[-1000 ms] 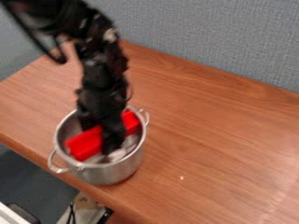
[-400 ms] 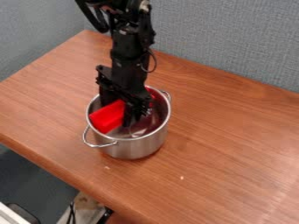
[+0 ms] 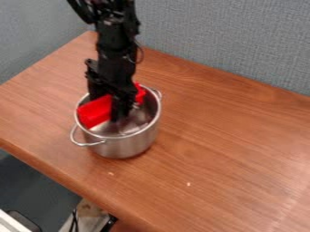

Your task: Move the red object from the metal pot to the table

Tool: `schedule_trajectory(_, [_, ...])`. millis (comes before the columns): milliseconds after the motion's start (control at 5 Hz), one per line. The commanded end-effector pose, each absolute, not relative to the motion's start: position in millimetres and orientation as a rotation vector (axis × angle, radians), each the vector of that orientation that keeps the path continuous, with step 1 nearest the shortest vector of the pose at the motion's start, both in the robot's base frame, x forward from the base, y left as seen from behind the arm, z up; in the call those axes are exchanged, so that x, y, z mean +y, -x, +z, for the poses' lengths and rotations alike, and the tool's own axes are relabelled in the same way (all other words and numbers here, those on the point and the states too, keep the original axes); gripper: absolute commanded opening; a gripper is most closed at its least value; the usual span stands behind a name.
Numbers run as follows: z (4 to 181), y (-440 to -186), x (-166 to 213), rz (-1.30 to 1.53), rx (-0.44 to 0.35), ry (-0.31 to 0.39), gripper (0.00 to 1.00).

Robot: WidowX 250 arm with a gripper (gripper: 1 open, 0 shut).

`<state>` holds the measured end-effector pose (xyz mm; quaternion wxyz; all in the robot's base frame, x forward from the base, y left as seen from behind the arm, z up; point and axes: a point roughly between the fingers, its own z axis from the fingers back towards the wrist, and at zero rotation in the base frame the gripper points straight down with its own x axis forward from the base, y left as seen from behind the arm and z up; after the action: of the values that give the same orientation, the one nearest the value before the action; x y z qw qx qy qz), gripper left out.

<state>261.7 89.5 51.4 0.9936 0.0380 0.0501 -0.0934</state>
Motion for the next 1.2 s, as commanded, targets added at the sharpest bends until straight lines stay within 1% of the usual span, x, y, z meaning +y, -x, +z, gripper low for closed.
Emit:
schedule_trajectory(0, [53.6,-271.0,98.8,-0.131,0.034,-0.095,0.00])
schedule_trajectory(200, [41.6,-272.7,102.1,-0.083,0.018,-0.094,0.00])
schedule_trajectory(400, [40.1,-274.6,104.3,-0.039,-0.011,-0.091,0.00])
schedule_trajectory(800, [56.3,-273.1,116.3,-0.158,0.002,-0.051,0.00])
schedule_trajectory(1000, [55.7,-263.9,112.1,-0.185,-0.012,-0.072,0.00])
